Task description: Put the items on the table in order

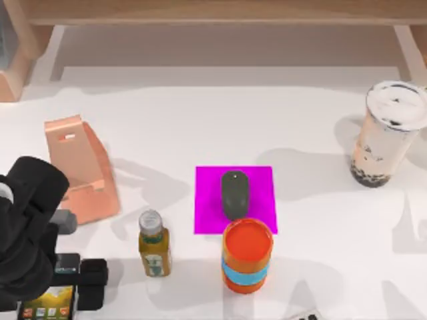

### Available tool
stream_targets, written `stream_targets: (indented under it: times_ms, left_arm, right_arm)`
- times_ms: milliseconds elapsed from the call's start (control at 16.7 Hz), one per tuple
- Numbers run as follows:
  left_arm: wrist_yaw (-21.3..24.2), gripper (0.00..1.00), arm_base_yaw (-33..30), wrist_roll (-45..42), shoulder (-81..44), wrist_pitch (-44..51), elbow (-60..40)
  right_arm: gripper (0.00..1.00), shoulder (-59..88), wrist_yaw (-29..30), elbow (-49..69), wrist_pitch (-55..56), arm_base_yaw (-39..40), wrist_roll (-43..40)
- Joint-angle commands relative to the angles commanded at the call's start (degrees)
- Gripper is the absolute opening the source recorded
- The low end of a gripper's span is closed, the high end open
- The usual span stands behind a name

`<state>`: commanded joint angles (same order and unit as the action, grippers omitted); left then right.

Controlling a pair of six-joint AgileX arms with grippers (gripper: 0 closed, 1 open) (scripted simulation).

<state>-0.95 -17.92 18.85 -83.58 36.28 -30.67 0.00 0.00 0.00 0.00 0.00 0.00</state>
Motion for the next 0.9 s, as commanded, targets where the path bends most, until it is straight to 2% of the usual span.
stream_targets:
  times_ms: [420,900]
  left_arm:
    - [0.0,0.02,0.0,0.0,0.0,0.0,0.0]
    - [0.0,0.0,0.0,0.0,0.0,0.0,0.0]
  right_arm:
    - [1.0,0.0,0.0,0.0,0.0,0.0,0.0]
    - [1.0,0.0,0.0,0.0,0.0,0.0,0.0]
